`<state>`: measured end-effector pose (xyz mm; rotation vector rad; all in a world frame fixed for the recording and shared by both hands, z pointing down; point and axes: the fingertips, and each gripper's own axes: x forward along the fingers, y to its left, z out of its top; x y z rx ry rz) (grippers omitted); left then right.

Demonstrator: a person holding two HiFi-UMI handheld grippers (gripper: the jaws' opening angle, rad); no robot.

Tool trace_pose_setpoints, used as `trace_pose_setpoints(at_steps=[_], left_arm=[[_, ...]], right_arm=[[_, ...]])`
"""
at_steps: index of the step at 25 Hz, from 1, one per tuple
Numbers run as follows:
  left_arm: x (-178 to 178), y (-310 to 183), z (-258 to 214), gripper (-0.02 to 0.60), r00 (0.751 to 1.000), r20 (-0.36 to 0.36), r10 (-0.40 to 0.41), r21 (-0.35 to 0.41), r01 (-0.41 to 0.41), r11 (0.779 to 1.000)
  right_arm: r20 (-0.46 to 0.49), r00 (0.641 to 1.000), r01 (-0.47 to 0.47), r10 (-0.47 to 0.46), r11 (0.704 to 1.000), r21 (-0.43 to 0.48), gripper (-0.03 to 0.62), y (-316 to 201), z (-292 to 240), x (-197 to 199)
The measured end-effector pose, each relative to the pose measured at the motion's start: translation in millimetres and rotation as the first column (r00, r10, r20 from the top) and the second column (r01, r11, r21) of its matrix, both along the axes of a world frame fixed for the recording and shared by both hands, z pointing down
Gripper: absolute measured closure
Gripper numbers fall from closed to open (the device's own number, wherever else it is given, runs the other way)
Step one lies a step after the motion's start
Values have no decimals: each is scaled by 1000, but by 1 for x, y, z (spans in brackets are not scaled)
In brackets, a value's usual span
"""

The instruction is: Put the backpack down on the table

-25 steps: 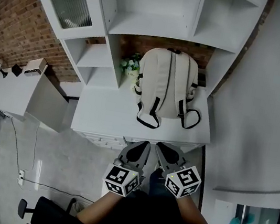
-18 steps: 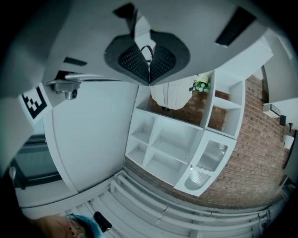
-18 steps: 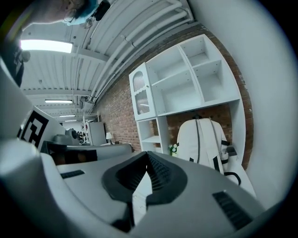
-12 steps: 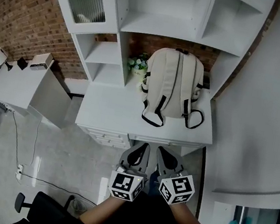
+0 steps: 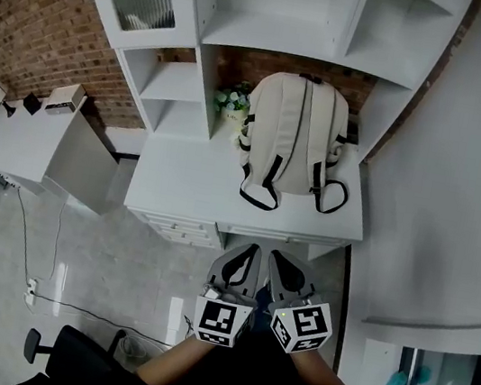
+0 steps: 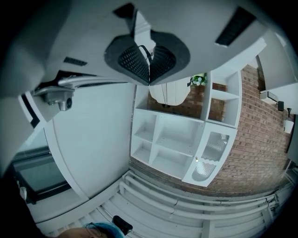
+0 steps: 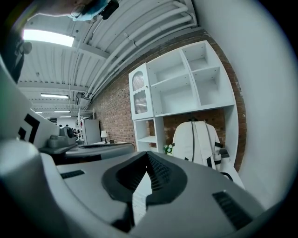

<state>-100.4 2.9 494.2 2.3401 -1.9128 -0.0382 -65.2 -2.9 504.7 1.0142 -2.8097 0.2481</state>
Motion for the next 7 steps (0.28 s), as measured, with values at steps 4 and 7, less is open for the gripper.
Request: trace_pose_setpoints(at_steps=[4, 7], left_arm=[[3, -4, 2, 563, 1000, 12, 2, -5, -2, 1000], [5, -8, 3, 563, 1000, 17, 2, -4, -2, 1000]], right_arm=[[2, 1000, -14, 14, 1000, -3, 577, -3, 1, 4], [4, 1000, -18, 18, 1000, -2, 577, -7, 1, 6]])
